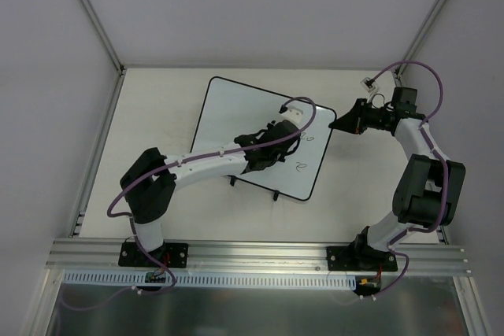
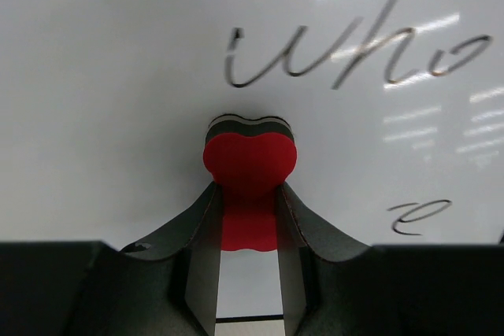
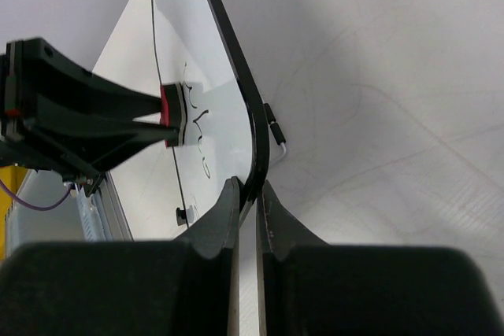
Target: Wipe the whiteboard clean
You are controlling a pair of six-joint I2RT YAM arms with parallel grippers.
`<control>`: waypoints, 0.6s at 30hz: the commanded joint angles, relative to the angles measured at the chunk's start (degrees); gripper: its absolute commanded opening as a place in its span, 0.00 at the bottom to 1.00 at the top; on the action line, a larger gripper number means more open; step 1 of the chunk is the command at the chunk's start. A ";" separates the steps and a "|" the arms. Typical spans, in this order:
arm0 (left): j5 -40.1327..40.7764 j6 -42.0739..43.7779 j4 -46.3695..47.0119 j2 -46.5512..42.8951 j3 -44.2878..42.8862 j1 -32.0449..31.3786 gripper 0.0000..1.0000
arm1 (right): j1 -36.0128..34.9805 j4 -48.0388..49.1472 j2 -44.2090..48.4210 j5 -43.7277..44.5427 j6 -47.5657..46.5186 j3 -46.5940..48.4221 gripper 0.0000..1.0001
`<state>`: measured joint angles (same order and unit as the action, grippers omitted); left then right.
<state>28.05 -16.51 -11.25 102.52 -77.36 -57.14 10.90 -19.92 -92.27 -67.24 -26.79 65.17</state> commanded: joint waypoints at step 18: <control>-5.64 10.71 -2.81 12.26 -7.72 -9.65 0.00 | -1.14 2.52 1.57 3.96 -5.03 -0.65 0.00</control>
<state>24.99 -7.31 -11.31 111.42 -85.14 -66.74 10.90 -19.53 -92.27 -66.65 -26.85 65.12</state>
